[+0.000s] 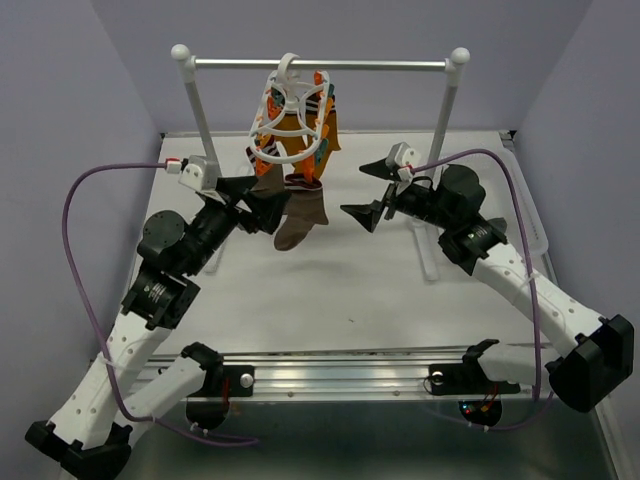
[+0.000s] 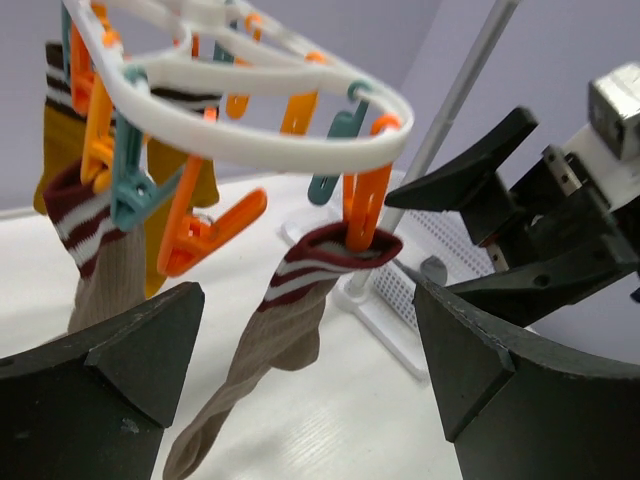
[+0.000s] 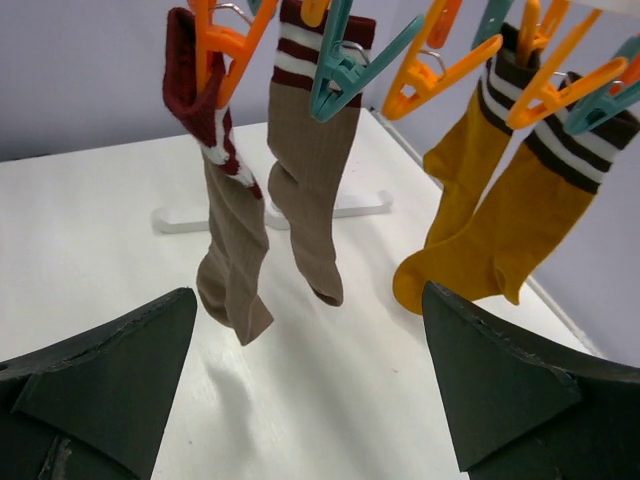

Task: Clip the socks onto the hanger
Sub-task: Clamp the sock onto the hanger, then pick up the sock from the bin.

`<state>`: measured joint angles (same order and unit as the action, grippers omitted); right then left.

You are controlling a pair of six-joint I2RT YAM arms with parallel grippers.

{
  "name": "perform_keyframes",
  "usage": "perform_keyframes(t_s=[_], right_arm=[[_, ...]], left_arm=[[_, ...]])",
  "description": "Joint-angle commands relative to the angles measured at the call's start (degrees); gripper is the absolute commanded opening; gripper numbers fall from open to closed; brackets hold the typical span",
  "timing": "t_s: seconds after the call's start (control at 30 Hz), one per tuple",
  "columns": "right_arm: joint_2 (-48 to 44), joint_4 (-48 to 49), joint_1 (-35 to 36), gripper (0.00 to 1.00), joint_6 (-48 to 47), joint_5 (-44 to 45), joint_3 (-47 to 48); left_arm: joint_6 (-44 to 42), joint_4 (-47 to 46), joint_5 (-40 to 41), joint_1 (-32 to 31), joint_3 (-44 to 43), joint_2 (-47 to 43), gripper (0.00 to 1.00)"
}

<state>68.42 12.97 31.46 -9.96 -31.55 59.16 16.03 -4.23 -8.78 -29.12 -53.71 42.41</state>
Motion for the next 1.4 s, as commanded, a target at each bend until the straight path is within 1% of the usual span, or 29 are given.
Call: perform_keyframes(t_s=[0.0,0.13,0.27,0.33,0.37,0.53,0.73,0.97,1.17,1.37], right_arm=[[-1.63,1.62,0.0,1.0,-4.37,7.45,0.43],[-0.13,1.62,0.0,1.0,-3.5,9.66,1.05],[0.4,1.53,0.0,1.0,-2.44,11.07,1.4],[0.13,1.53,0.0,1.0,-2.0,11.07,1.14],[0.13,1.53,0.0,1.0,-1.65,10.81,0.96],[-0.92,0.83,0.0,1.0,-0.42,12.91,0.0],[-2.5,0.56,0.0,1.0,1.25,14.94,-1.85],[-2.24,0.56,0.0,1.0,2.22,18.19,-1.76],[-2.42,0.48,0.0,1.0,2.22,19.59,-1.76],[-2.94,0.3,0.0,1.0,3.19,22.84,-2.03]], left_arm=[[-0.57,0.97,2.78,0.12,-6.3,1.87,0.99],[-1.88,3.17,5.25,0.12,-9.9,6.7,0.99],[-3.11,2.13,8.15,0.12,-12.2,10.14,0.99],[-3.46,1.51,11.93,0.12,-13.08,11.37,0.99],[-3.46,0.55,15.07,0.21,-13.08,11.64,0.99],[-3.11,0.1,22.65,0.21,-14.14,13.48,0.99],[-2.15,-0.95,30.29,0.74,-13.96,13.49,0.99],[-2.15,-1.92,34.96,1.18,-13.87,12.96,0.99],[-0.48,-1.84,41.02,2.23,-14.05,12.87,0.99],[-0.56,-2.54,44.1,3.2,-14.4,12.87,0.99]])
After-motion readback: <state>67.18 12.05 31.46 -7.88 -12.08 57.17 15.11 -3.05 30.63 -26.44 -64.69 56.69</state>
